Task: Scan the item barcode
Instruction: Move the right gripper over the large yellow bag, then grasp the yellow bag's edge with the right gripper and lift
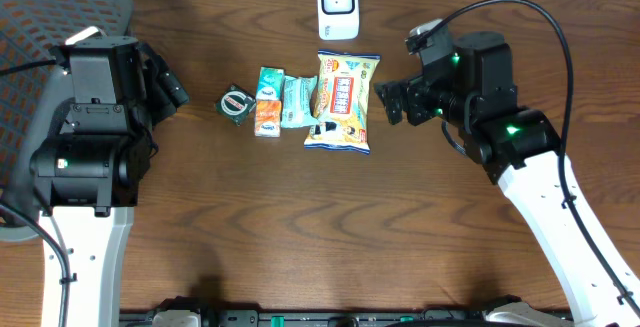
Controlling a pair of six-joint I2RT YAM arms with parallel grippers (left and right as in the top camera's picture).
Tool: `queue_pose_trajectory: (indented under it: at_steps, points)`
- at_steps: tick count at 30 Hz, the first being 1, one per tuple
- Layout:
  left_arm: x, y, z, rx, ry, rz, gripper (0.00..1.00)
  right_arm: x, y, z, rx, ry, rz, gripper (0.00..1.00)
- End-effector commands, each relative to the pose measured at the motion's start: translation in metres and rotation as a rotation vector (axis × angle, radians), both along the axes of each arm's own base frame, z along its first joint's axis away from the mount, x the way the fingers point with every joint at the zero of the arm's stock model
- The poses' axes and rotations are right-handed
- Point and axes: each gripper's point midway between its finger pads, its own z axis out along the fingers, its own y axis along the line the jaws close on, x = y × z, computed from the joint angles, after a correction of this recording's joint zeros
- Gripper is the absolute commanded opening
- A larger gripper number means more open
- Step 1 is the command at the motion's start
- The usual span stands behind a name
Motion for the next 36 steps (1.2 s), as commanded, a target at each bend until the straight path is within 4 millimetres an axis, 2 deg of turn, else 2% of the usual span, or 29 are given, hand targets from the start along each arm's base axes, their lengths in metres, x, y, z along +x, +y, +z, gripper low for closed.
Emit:
queue_pose_trajectory:
  at_steps: [1, 9, 14, 36]
  points:
    - [-0.002, 0.003, 0.008, 0.003, -0.022, 0.014, 0.98, -0.009, 0.017, 0.012, 0.052, 0.004, 0.088, 0.99]
    - [-0.002, 0.003, 0.008, 0.003, -0.022, 0.014, 0.98, -0.027, 0.032, 0.009, 0.118, 0.07, 0.184, 1.0]
    - [-0.002, 0.003, 0.008, 0.003, -0.022, 0.014, 0.98, -0.035, 0.034, 0.004, 0.128, 0.109, 0.203, 0.99]
    - [-0.002, 0.003, 0.008, 0.003, -0.022, 0.014, 0.97, -0.039, 0.035, -0.001, 0.134, 0.139, 0.207, 0.99]
